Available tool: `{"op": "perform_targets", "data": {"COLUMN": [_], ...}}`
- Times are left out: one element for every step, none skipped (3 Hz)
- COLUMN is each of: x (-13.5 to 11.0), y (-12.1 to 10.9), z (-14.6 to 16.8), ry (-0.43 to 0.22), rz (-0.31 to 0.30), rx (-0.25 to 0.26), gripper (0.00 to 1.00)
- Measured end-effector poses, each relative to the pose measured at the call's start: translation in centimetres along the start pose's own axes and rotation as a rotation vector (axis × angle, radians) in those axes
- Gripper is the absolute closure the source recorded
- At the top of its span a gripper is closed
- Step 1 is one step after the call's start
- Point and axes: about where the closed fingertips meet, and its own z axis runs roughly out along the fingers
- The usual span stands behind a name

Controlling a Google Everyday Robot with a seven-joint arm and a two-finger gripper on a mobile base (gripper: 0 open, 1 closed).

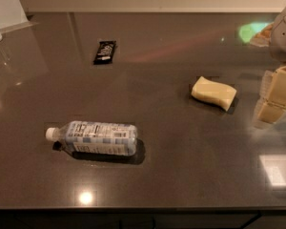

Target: Move sponge near blue plastic bottle

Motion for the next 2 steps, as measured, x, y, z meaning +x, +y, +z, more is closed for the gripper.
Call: {"op": "perform_targets", "data": {"x": [-0.1, -0.8], "y": [0.0, -0.8], "z": [-0.1, 1.5], "ry": [-0.001, -0.026], "rz": [0.000, 0.018], "rx": [0.002, -0.022], "gripper": [0.00, 0.00]}}
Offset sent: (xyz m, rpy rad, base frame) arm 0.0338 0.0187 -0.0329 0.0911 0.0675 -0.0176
